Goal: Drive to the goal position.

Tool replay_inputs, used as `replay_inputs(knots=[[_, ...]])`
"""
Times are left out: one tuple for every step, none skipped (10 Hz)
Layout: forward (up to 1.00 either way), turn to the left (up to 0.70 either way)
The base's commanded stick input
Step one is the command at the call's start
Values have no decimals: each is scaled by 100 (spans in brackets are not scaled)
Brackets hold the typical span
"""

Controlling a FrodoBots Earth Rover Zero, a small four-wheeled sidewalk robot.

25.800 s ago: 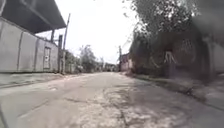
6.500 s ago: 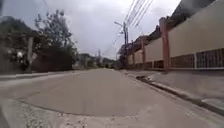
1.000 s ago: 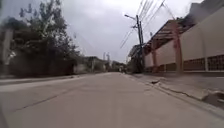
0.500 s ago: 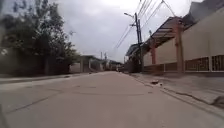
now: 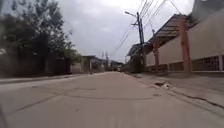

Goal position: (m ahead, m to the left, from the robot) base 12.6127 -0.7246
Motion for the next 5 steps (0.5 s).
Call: replay_inputs(knots=[[70,0],[70,0],[70,0],[70,0],[70,0]])
